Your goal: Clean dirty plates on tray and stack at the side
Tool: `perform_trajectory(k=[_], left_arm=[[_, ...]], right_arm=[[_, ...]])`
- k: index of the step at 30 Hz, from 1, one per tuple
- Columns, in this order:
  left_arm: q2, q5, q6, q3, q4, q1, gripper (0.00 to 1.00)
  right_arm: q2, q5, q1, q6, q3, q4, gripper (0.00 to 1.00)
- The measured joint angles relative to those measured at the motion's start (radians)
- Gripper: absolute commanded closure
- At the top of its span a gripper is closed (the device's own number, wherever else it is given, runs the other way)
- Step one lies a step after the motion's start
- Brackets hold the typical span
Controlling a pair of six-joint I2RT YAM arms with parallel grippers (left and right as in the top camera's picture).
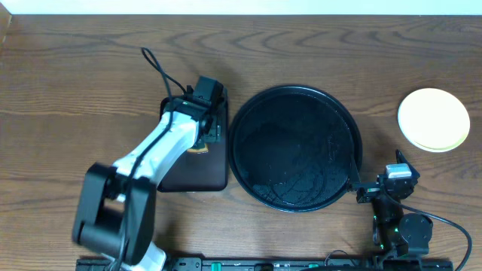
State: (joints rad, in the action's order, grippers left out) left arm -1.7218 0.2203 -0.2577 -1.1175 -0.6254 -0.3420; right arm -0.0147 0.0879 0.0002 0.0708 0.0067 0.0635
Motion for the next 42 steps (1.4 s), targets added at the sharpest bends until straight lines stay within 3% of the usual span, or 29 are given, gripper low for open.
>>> perform_trajectory(k=[17, 25, 31, 42], left_arm=[[0.93, 0.045, 0.0, 0.007, -0.036, 0.092, 0.14], [1.328, 0.048, -0.01, 0.196, -0.012, 0.208, 0.14], [1.52, 0.048, -0.096, 0.43, 0.22, 0.264, 0.14], [1.704, -0.026, -0.19, 0.823, 0.885, 0.27, 0.14]], right_arm=[[0.0, -0.003, 0.0, 0.0, 0.0, 0.0, 0.01], [0.0, -0.003, 0.0, 0.0, 0.0, 0.0, 0.01], [0.0, -0.003, 0.0, 0.0, 0.0, 0.0, 0.01], [0.0, -0.003, 0.0, 0.0, 0.0, 0.0, 0.01]])
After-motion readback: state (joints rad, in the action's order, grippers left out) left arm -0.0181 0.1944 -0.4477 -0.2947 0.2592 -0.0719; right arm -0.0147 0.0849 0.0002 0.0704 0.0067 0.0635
